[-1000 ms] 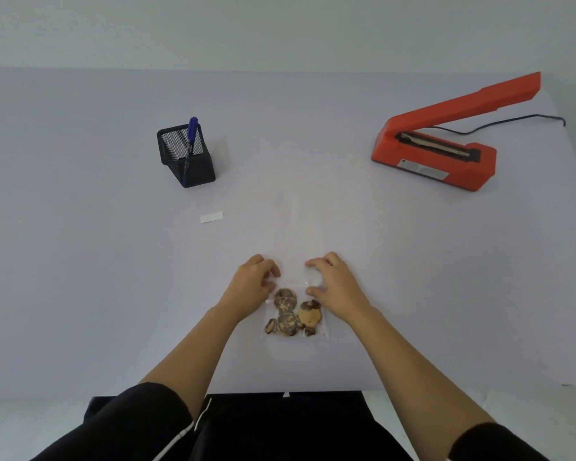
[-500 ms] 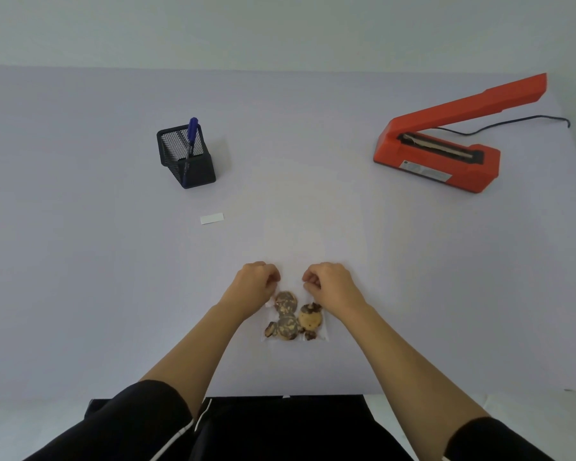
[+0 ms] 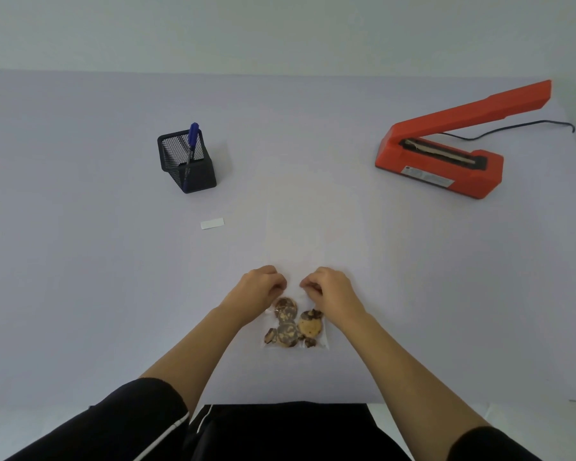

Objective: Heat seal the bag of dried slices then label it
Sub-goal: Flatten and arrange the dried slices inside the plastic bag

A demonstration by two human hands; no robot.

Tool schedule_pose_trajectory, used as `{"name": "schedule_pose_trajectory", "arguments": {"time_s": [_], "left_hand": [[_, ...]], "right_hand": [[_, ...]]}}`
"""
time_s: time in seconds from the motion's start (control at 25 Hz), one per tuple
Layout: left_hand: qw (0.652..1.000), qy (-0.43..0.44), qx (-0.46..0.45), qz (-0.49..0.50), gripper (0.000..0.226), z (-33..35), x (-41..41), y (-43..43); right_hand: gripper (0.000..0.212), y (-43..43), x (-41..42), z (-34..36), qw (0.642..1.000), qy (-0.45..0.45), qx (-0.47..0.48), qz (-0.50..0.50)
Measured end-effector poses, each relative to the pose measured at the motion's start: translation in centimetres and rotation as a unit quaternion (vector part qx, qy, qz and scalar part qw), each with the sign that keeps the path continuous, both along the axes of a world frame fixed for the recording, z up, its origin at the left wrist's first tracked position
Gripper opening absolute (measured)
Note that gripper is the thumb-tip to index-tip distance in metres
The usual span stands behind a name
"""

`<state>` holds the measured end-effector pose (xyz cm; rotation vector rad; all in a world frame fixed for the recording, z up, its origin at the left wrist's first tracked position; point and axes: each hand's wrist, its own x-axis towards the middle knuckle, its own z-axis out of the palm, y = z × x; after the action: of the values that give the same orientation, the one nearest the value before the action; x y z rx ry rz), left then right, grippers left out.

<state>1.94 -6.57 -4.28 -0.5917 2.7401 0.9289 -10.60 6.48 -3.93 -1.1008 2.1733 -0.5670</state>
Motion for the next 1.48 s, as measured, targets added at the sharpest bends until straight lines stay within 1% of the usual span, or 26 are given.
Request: {"name": "schedule_pose_trajectory", "arguments": {"time_s": [0.12, 0.24, 0.4, 0.56, 0.72, 0.92, 1.12, 1.24, 1.32, 1.36, 1.4, 1.44, 1.48], "left_hand": [[1.0, -0.002, -0.002, -0.015, 0.016, -0.2, -0.2, -0.3], [0.999, -0.036, 0.006, -0.009, 0.035, 0.2, -1.1, -1.1], [0.997, -0.074, 0.012, -0.008, 0.065, 0.5, -2.1, -2.2], [0.995, -0.094, 0.016, 0.003, 0.089, 0.5, -2.8, -3.1], [0.994, -0.112, -0.003, -0.007, 0.105, 0.8, -3.7, -3.7], [0.983, -0.158, -0.09, -0.04, 0.123, 1.0, -4.8, -4.3], [0.972, -0.221, -0.079, -0.034, 0.134, 1.0, -6.3, -4.5], [0.969, -0.233, -0.077, -0.029, 0.137, 1.1, -6.6, -4.6], [0.97, -0.229, -0.075, -0.024, 0.136, 1.2, -6.3, -4.3], [0.975, -0.212, -0.067, -0.018, 0.134, 1.3, -5.9, -4.2], [0.981, -0.185, -0.057, -0.009, 0.127, 1.3, -5.3, -3.9], [0.987, -0.15, -0.05, -0.002, 0.116, 1.3, -4.5, -3.6], [0.993, -0.112, -0.041, 0.001, 0.099, 1.2, -3.7, -3.3]], "right_hand": [[0.019, -0.4, -0.7, -0.2, 1.0, -0.002, -0.005, 0.01], [0.021, -0.8, -1.0, -0.1, 1.0, -0.002, 0.004, 0.008], [0.046, -1.3, -2.0, 0.3, 0.999, 0.014, 0.035, 0.013], [0.07, -2.1, -3.1, 0.8, 0.998, -0.005, 0.064, 0.019], [0.094, -3.4, -4.0, 1.2, 0.995, -0.019, 0.096, 0.027], [0.109, -5.0, -4.8, 1.3, 0.99, 0.012, 0.133, 0.047], [0.127, -6.2, -5.5, 1.5, 0.981, 0.041, 0.178, 0.072], [0.129, -6.3, -5.7, 1.5, 0.979, 0.05, 0.179, 0.083], [0.127, -5.7, -5.4, 1.5, 0.983, 0.051, 0.162, 0.077], [0.121, -5.2, -5.0, 1.5, 0.986, 0.056, 0.144, 0.069], [0.111, -4.4, -4.5, 1.4, 0.989, 0.066, 0.12, 0.06], [0.097, -3.6, -3.9, 1.2, 0.992, 0.074, 0.091, 0.05], [0.078, -2.7, -3.3, 0.9, 0.995, 0.075, 0.057, 0.039]]}}
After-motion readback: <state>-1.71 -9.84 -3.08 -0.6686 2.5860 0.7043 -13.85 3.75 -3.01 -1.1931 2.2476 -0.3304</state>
